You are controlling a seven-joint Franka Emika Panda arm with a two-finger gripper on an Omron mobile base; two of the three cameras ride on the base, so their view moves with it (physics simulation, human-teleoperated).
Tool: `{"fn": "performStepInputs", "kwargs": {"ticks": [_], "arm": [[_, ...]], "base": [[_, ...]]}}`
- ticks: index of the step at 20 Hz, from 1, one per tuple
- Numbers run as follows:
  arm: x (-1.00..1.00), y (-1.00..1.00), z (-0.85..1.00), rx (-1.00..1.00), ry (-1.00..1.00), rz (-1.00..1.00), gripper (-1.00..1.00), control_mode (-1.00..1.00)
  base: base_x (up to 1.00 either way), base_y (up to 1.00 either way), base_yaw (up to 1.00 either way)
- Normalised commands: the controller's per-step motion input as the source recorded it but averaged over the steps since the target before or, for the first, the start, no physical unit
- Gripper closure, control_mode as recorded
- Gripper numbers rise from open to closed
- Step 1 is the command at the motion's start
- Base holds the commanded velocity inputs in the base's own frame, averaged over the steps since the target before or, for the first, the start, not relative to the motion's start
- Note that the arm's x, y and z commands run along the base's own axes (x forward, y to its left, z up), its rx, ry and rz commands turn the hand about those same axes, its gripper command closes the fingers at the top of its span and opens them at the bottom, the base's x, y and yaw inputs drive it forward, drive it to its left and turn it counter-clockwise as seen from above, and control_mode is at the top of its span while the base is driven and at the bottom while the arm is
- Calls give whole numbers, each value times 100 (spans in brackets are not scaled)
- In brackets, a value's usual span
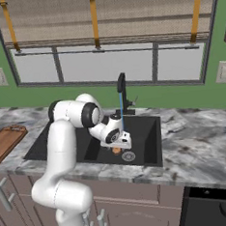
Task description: Pick the tangerine from the sink and place it on the cutting board to airdry. Then turn off the sink faucet.
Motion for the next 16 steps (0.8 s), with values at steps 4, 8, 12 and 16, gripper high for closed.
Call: {"fn": "performStepInputs", "kwargs": {"ticks": [4, 8, 12, 16], "arm": [[0, 0, -13, 0, 2, 0, -100, -100], [0, 0, -12, 0, 2, 0, 100, -100], [0, 0, -1, 0, 0, 0, 100, -100], [-8, 0, 16, 2, -1, 0, 100, -100]], "base": [[0, 0, 0], [0, 0, 0], [0, 0, 0], [0, 0, 0]]}}
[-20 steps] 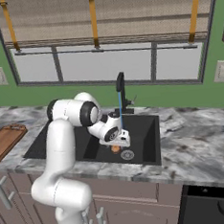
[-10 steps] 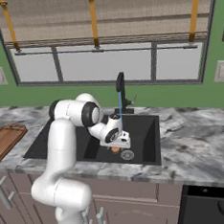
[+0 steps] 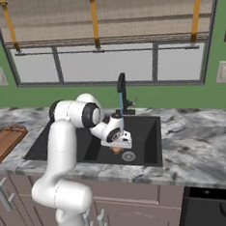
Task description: Pick the tangerine from the sink and place it on the cutting board to airdry. Then turn off the sink faucet.
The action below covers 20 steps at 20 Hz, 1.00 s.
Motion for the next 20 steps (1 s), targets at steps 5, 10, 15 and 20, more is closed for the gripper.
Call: {"fn": "performStepInputs", "kwargs": {"ticks": [5, 10, 15, 20], "arm": [[-19, 0, 42, 2, -7, 0, 100, -100], [-21, 0, 54, 0, -10, 0, 100, -100], [-16, 0, 55, 0, -4, 0, 100, -100], [-19, 0, 55, 0, -5, 0, 100, -100]], "base": [[0, 0, 0], [0, 0, 0], [0, 0, 0], [0, 0, 0]]}}
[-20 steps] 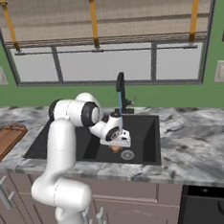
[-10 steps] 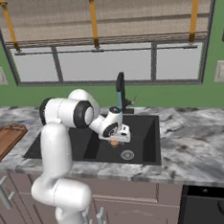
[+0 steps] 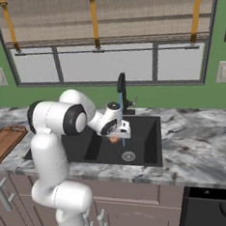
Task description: Pick the tangerine from the sink and place it on the cutting board to airdry. Then turn off the sink faucet.
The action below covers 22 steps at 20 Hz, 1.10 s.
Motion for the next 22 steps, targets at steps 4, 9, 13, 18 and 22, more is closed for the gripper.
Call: {"fn": "performStepInputs", "kwargs": {"ticks": [4, 9, 13, 18, 22], "arm": [[-45, 0, 71, 0, -14, 1, 100, -100], [-44, 8, 68, 0, -15, 2, 100, -100], [-38, 22, 61, 0, -10, 2, 100, -100], [-29, 45, 53, -1, -1, 8, 100, -100], [-31, 45, 58, -5, 0, 17, 100, -100]], "base": [[0, 0, 0], [0, 0, 0], [0, 0, 0], [0, 0, 0], [0, 0, 0]]}}
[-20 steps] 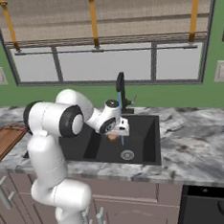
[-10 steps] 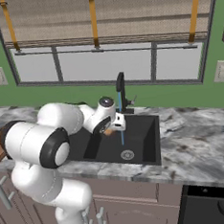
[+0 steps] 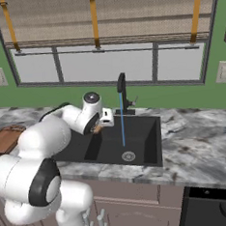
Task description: Pick the tangerine from the sink and place it on the cutting board to airdry. Then turn off the sink faucet.
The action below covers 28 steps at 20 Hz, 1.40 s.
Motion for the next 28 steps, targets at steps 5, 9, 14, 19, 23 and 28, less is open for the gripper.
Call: {"fn": "performStepInputs", "kwargs": {"ticks": [5, 9, 14, 19, 23, 28], "arm": [[-43, 50, 52, 0, -2, 17, 100, -100], [-44, 74, 38, 0, -3, 11, 100, -100], [-58, 90, 6, -3, -21, 9, 100, -100], [-35, 87, 32, 0, -13, 13, 100, -100], [-12, 80, 40, 0, -7, 18, 100, -100], [0, 72, 52, 1, 0, 23, 100, -100]], "base": [[0, 0, 0], [0, 0, 0], [0, 0, 0], [0, 0, 0], [0, 0, 0], [0, 0, 0]]}}
